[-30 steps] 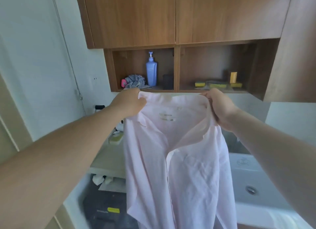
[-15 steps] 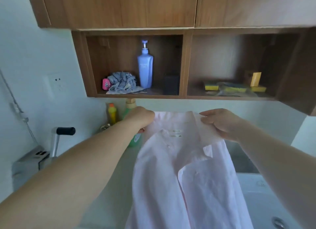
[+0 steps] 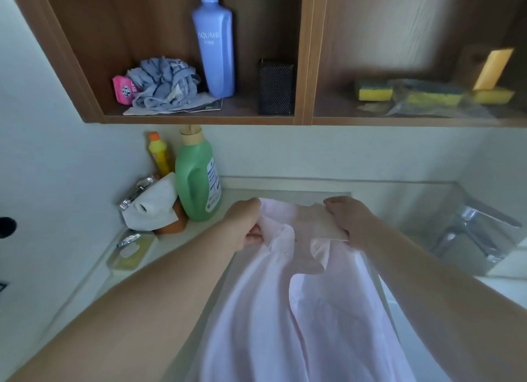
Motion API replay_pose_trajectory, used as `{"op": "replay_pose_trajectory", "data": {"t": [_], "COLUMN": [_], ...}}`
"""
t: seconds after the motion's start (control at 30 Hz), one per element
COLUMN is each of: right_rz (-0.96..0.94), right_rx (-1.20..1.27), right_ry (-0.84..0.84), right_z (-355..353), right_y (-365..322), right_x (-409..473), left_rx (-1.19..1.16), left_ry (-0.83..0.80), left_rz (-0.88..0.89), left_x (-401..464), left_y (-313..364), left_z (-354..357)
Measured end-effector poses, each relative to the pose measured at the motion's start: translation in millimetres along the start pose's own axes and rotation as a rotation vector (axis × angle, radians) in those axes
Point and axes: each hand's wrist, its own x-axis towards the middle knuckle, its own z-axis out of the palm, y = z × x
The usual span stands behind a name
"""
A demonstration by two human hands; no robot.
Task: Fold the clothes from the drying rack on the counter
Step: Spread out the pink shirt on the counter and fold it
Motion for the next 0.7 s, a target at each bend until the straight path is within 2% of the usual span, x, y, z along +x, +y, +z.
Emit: {"op": "replay_pose_trajectory", "data": {"t": [0.1, 0.23, 0.27, 0.37, 0.5, 0.6, 0.7], "right_rz": [-0.022, 0.082, 0.078, -0.037, -0.043, 0.054, 0.032], "right_rx": [0.028, 0.04, -0.004, -0.37, -0.515, -0.457, -0.412], "right_ry": [0.049, 0.032, 0.024, -0.025, -0.113, -0.269, -0.233], "right_z": [5, 13, 14, 10, 3, -13, -27], "right_y": [19, 53, 63, 82, 97, 109, 108], "right_x": [27, 50, 54, 48, 40, 38, 35], "left_rx": [0.015, 0.055, 0.064, 0.142, 0.23, 0.289, 0.385], "left_ry": [0.03, 0.123, 0.139, 0.189, 0.286, 0.301, 0.298], "left_rz": [0.019, 0.069, 0.086, 0.126, 0.171, 0.238, 0.36], "left_x": [21, 44, 48, 57, 82, 83, 85], "left_y": [-16, -43, -49, -58, -63, -44, -26], "left_z": [13, 23, 24, 23, 19, 27, 36]}}
